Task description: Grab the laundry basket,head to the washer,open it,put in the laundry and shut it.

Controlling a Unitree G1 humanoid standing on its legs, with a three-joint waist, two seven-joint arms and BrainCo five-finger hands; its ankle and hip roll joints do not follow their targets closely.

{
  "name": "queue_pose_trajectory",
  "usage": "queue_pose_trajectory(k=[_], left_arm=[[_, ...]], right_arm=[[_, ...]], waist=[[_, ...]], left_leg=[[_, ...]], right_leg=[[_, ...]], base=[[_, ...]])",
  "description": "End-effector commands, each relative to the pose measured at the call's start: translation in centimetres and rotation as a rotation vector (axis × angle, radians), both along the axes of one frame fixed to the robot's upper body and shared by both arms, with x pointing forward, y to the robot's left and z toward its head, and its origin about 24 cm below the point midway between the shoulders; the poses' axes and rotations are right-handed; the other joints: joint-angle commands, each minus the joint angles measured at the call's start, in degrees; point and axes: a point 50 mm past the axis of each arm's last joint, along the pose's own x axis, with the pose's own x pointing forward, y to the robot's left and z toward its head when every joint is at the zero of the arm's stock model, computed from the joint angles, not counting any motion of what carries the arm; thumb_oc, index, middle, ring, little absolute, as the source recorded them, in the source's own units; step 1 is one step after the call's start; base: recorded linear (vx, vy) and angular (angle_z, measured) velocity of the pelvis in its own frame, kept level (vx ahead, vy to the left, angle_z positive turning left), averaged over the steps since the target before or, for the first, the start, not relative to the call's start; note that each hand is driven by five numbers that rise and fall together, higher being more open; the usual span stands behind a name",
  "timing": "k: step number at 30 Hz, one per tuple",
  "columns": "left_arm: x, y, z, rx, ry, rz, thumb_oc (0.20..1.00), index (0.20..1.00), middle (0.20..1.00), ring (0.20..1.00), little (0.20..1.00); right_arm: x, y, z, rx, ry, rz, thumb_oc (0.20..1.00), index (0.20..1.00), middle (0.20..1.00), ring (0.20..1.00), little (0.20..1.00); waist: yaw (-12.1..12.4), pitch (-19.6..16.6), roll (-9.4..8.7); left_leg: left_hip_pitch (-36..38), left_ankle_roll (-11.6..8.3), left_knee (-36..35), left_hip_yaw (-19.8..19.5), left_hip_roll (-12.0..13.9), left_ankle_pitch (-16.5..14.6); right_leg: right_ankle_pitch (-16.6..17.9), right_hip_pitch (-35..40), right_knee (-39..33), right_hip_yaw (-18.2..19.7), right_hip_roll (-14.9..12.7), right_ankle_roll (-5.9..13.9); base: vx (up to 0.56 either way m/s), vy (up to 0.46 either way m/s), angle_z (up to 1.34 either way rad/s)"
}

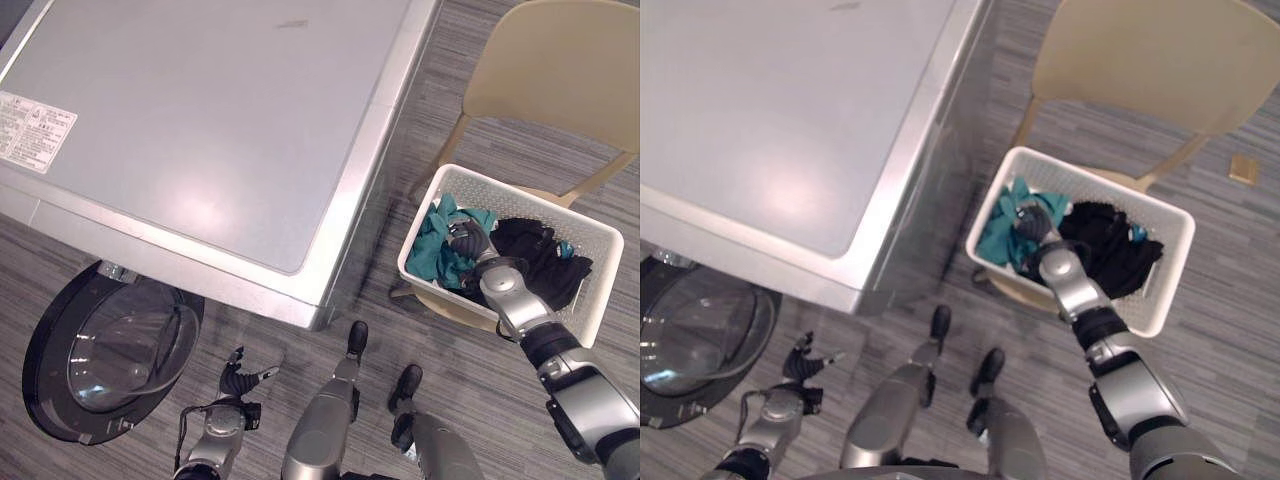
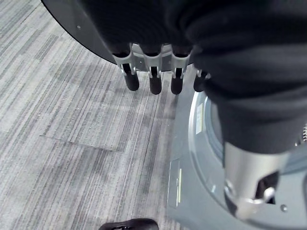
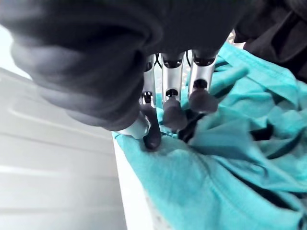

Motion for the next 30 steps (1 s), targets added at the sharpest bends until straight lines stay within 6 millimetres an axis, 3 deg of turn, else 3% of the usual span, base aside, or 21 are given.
queue_pose_trajectory(k=[1,7,17,24,30], left_arm=[[-1.8,0.3,-1.1,-0.031,0.059,0.049,1.000,1.000,1.000,1.000,1.000],[-3.1,0.2,-1.8,-0.038,0.107,0.049,1.000,1.000,1.000,1.000,1.000],[-4.3,-0.5,-1.8,-0.081,0.102,0.052,1.000,1.000,1.000,1.000,1.000],[-4.0,-1.1,-0.8,-0.111,0.030,0.024,1.000,1.000,1.000,1.000,1.000],[0.3,-2.6,3.8,-0.087,-0.214,-0.137,1.000,1.000,1.000,1.000,1.000]], right_arm=[[-0.3,0.0,0.9,0.025,-0.063,0.048,0.200,0.200,0.200,0.200,0.200],[-2.7,-0.2,-0.3,0.112,-0.066,0.076,0.200,0.200,0.200,0.200,0.200],[-5.4,1.1,0.2,0.384,-0.143,0.149,0.200,0.200,0.200,0.200,0.200],[-6.6,2.7,3.1,0.568,-0.279,0.253,0.200,0.200,0.200,0.200,0.200],[-7.6,3.9,7.7,0.658,-0.476,0.381,0.200,0.200,0.200,0.200,0.200]], waist=[[0.6,-3.9,-1.36],[-1.1,-6.4,-1.87],[-2.3,-12.3,-2.59],[-2.3,-14.6,-2.17],[-3.0,-13.3,-1.44]], left_leg=[[3.2,-1.68,1.0,4.2,1.2,-6.5],[7.2,-0.92,0.9,5.3,0.9,-8.3],[13.5,-0.03,0.1,7.1,0.2,-10.4],[17.6,0.83,-0.3,8.9,0.1,-11.9],[16.8,1.66,1.8,6.8,1.0,-10.9]], right_leg=[[3.2,-2.5,-3.2,2.1,-5.5,4.41],[2.8,1.1,-3.6,2.8,-5.6,4.93],[2.5,5.7,-3.8,3.2,-6.3,6.27],[1.3,6.5,0.8,3.5,-7.3,7.07],[-3.2,5.1,13.6,11.3,-4.4,6.04]], base=[[0.03,0.043,-0.03],[0.05,0.043,-0.05],[0.06,0.061,-0.12],[0.03,0.044,-0.16],[-0.11,-0.074,0.04]])
